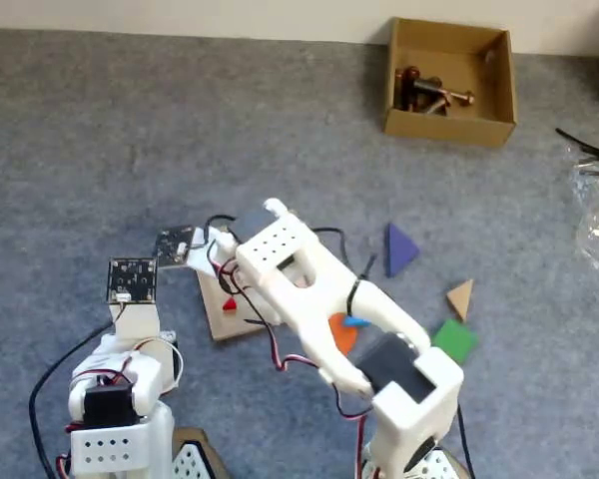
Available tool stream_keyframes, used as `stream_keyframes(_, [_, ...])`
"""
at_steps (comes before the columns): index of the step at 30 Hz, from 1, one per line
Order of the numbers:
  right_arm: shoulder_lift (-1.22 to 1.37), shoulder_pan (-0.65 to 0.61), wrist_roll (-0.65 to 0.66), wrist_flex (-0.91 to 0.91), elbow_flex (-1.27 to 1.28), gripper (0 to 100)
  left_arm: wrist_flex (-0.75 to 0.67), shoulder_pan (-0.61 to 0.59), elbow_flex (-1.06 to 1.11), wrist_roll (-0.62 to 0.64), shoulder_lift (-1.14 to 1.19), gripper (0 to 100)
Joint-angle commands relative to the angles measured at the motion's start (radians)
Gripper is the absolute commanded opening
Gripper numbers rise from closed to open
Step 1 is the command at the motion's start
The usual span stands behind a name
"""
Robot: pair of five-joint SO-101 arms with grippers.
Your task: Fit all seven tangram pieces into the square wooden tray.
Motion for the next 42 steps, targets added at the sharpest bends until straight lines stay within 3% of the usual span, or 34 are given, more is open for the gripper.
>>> stream_keyframes(1, [0.018, -0.005, 0.012, -0.058, -0.067, 19.5, 0.008, -0.008, 0.021, 0.003, 0.007, 0])
stream_keyframes(9, [0.076, 0.010, 0.014, -0.171, -0.068, 19.5, 0.008, -0.008, 0.021, 0.003, 0.007, 0])
stream_keyframes(38, [0.166, 0.101, 0.002, -0.163, -0.059, 19.4, 0.008, -0.008, 0.021, 0.003, 0.007, 0])
stream_keyframes(42, [0.162, 0.074, -0.152, -0.163, -0.062, 19.4, 0.008, -0.008, 0.021, 0.003, 0.007, 0])
